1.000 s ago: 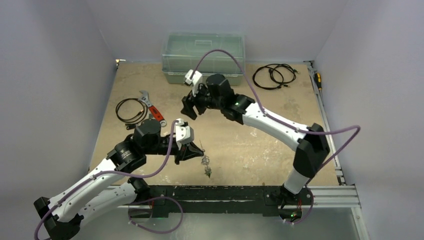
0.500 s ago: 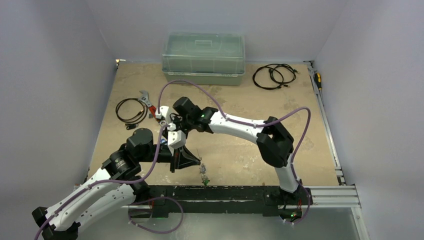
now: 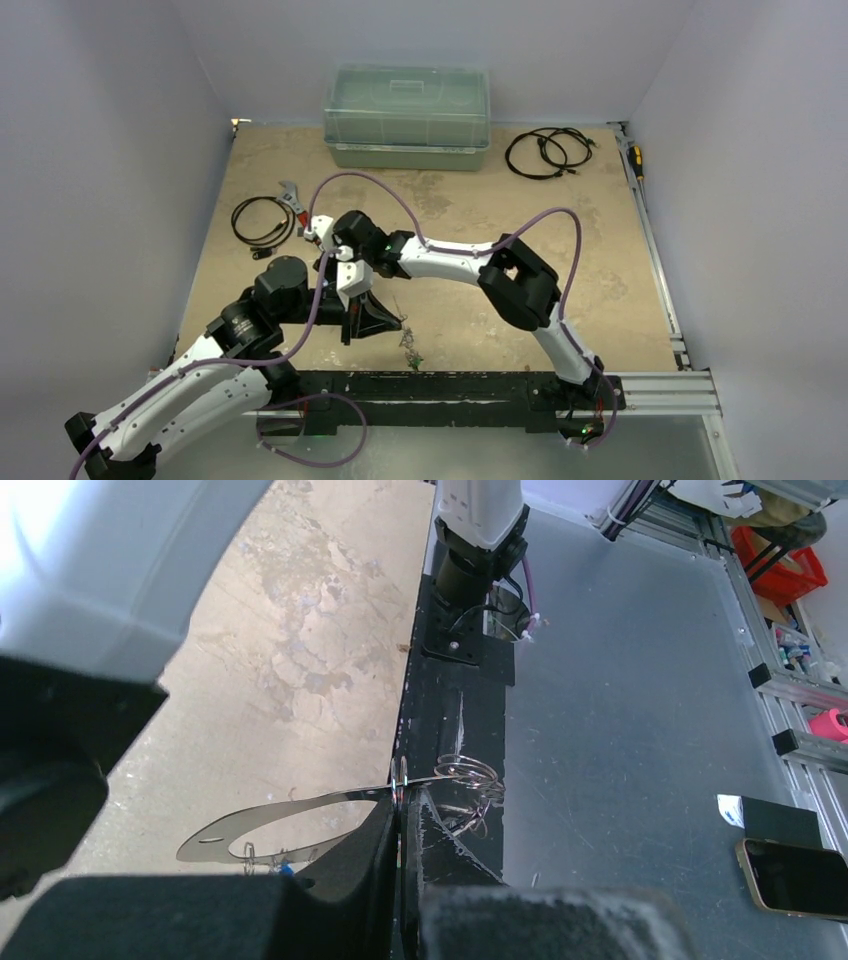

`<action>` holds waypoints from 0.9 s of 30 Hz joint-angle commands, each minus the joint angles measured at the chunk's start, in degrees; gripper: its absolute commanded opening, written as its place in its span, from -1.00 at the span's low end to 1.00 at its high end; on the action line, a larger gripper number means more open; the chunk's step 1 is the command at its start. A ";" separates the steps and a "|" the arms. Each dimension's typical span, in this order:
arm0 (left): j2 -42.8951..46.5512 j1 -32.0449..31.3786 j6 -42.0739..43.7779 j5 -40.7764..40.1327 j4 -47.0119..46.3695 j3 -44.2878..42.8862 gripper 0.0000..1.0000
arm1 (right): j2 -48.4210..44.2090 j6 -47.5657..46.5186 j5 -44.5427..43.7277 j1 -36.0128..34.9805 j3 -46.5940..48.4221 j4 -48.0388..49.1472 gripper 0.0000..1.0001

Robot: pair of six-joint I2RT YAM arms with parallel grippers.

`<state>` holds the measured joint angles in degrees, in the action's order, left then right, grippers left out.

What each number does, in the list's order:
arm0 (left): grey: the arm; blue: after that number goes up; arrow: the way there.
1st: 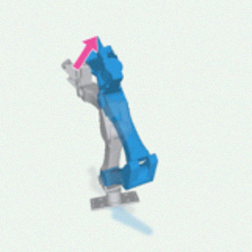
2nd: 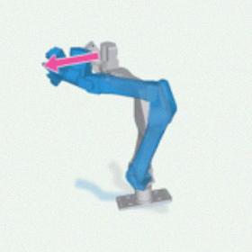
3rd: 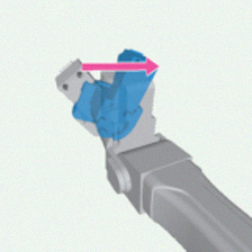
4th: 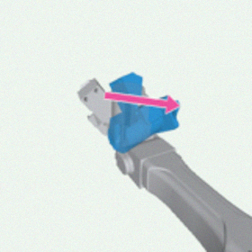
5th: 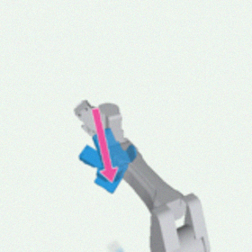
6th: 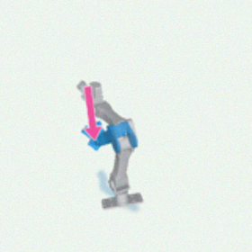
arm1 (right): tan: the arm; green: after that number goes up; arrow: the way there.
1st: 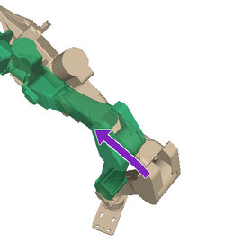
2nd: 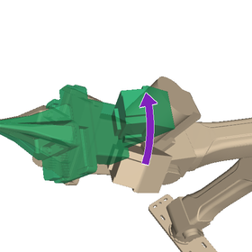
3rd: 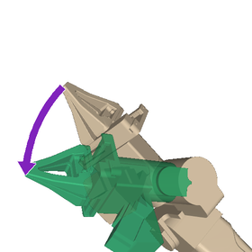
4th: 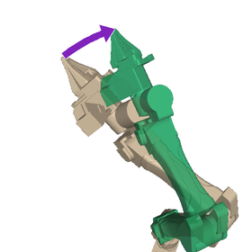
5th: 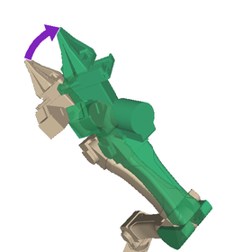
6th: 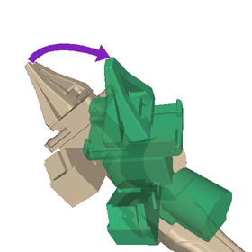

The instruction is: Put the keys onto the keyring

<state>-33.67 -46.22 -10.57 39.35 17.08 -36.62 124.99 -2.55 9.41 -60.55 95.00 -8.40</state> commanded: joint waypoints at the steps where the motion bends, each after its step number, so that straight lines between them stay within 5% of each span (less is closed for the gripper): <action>1: 1.49 -0.20 -0.90 1.61 -4.36 0.23 -1.00 | 2.13 2.14 -4.77 -1.83 3.98 3.88 0.31; 11: 1.68 -0.26 -0.56 1.43 -4.17 0.32 -1.00 | 5.87 4.17 -7.83 -4.16 5.16 4.10 0.29; 20: 1.77 -0.23 0.03 1.47 -3.90 0.32 -1.00 | 4.60 3.17 -13.75 -4.75 -0.45 3.72 -0.27; 27: 0.60 -0.26 0.11 0.84 -3.60 0.32 -1.00 | 2.83 3.64 -19.42 -4.67 -6.14 4.62 -0.45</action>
<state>-32.64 -46.22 -10.50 39.94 16.82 -36.40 129.67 1.13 -4.14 -65.23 92.84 -1.58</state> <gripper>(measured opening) 0.011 0.296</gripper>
